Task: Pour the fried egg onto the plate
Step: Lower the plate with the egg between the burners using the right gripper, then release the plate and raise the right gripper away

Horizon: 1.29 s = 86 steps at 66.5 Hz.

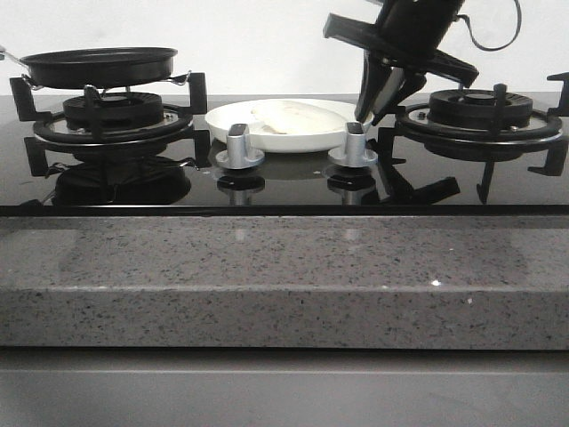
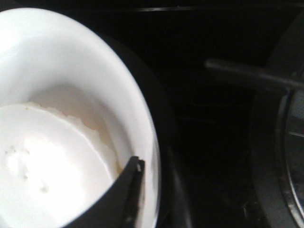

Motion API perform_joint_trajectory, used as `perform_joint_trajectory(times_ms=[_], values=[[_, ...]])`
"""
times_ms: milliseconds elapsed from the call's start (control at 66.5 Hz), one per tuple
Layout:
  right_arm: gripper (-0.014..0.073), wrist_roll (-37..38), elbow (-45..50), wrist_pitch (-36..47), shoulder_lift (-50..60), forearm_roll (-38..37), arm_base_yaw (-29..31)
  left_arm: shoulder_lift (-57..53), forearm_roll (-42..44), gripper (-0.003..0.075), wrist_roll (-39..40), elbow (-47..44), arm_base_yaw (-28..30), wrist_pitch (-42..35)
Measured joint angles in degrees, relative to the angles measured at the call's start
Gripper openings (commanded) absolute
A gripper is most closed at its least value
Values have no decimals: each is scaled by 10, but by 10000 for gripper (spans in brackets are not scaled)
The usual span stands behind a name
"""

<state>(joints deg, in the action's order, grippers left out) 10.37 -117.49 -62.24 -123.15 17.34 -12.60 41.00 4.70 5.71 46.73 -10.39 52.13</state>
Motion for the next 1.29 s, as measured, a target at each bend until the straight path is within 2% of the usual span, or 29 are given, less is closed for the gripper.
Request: perform_joint_trajectory(times_ms=[436, 707, 918, 1294], values=[[290, -4, -108, -87, 2, -14, 1, 0, 0, 512, 0, 0, 0, 0], [230, -32, -93, -93, 97, -33, -11, 0, 0, 512, 0, 0, 0, 0], [213, -53, 21, -94, 243, -58, -39, 0, 0, 512, 0, 0, 0, 0], [213, -85, 360, -5, 509, -70, -40, 0, 0, 512, 0, 0, 0, 0]])
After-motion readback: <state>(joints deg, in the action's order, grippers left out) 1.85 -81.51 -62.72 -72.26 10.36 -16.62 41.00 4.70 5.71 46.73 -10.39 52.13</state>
